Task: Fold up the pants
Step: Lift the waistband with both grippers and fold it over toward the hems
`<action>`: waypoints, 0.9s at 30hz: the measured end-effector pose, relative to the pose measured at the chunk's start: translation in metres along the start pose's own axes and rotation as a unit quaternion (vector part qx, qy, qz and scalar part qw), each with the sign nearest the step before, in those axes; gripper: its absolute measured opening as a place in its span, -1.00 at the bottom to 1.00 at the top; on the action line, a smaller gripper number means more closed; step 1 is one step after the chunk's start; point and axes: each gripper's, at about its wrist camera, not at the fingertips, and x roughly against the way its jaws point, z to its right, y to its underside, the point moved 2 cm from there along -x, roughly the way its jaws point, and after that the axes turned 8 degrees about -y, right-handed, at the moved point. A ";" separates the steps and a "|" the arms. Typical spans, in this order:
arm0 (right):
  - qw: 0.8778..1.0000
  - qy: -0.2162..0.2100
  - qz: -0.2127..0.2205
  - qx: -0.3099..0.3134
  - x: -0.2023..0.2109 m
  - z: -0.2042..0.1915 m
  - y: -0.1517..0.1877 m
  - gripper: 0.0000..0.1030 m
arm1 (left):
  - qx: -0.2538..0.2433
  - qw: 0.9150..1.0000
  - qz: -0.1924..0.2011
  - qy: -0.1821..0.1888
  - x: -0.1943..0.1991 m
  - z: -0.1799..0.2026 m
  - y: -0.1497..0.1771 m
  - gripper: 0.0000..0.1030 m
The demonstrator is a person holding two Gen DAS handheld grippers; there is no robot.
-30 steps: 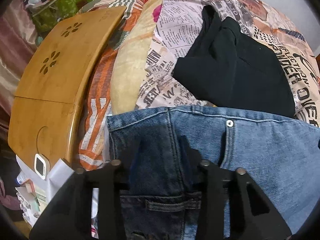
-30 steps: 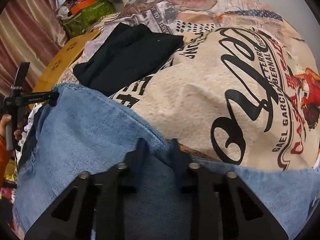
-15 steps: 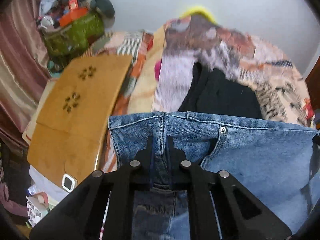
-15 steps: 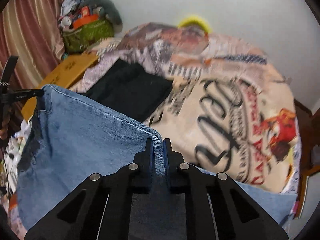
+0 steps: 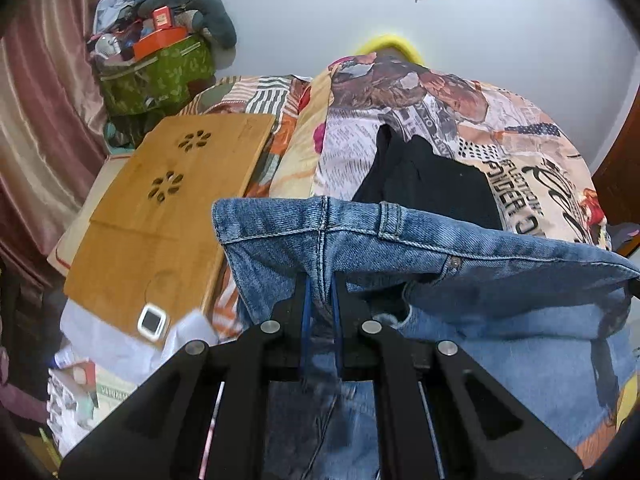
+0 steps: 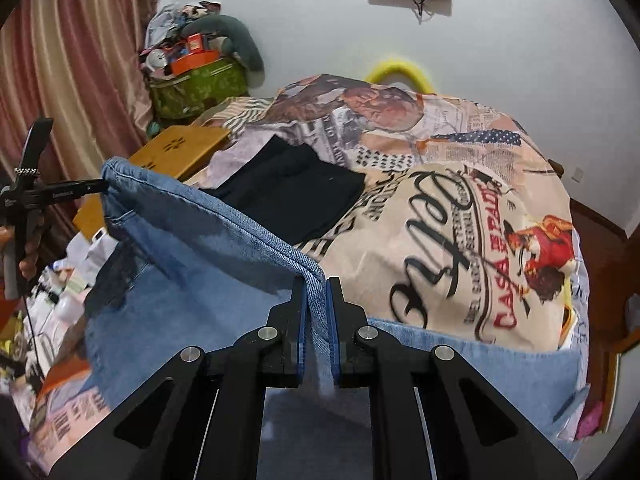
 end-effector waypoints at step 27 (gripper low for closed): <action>0.998 -0.038 -0.034 -0.046 0.016 -0.047 0.102 -0.72 | -0.045 0.993 -0.111 -0.011 0.005 -0.006 0.149 -0.60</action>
